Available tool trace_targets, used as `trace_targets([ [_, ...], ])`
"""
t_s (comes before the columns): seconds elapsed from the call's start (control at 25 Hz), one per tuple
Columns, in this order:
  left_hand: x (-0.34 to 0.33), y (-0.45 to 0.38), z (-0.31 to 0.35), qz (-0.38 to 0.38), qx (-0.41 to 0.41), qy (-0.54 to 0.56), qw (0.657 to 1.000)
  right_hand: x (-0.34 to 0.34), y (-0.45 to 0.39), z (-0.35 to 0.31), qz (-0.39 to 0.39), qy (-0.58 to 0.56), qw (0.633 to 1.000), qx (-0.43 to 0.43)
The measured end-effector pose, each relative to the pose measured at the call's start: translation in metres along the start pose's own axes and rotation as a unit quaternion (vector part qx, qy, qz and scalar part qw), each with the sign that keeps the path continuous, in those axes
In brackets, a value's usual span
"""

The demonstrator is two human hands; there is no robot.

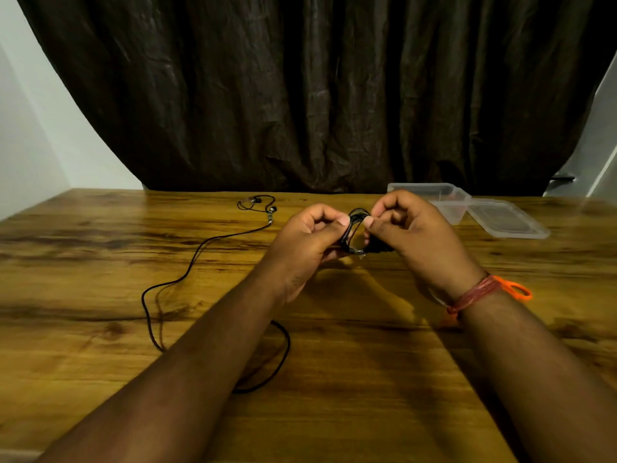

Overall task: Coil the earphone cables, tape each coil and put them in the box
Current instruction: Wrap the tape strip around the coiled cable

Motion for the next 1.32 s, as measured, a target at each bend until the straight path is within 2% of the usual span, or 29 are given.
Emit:
trace_targets([
  [0.12, -0.004, 0.001, -0.004, 0.001, 0.013, -0.005, 1.0, -0.002, 0.001, 0.001, 0.011, 0.054, 0.998, 0.005],
  [0.32, -0.006, 0.001, -0.008, 0.012, 0.065, 0.095, 0.993, -0.002, 0.0, 0.004, 0.004, 0.112, 0.994, 0.015],
  [0.48, -0.009, 0.003, -0.005, 0.018, 0.05, 0.064, 0.996, -0.005, 0.002, 0.001, -0.016, 0.141, 0.99, 0.019],
  [0.88, -0.009, 0.002, -0.005, 0.037, 0.064, 0.092, 0.993, 0.007, 0.002, -0.006, 0.064, 0.134, 0.988, 0.038],
  [1.16, -0.004, -0.001, -0.005, 0.057, 0.052, 0.123, 0.989, -0.005, 0.007, -0.015, 0.023, 0.203, 0.976, 0.072],
  [1.32, -0.004, -0.002, -0.006, 0.063, 0.053, 0.172, 0.982, -0.01, 0.006, -0.012, 0.024, 0.118, 0.992, 0.031],
])
Point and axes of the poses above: each hand's wrist, its own y-axis away from the middle knuckle, its own x-axis out of the back of the hand, z = x × y, the point moved 5 cm from there along -y, towards the middle knuckle, and after that the axes turned 2 degrees about y, right-handed, at the moved point
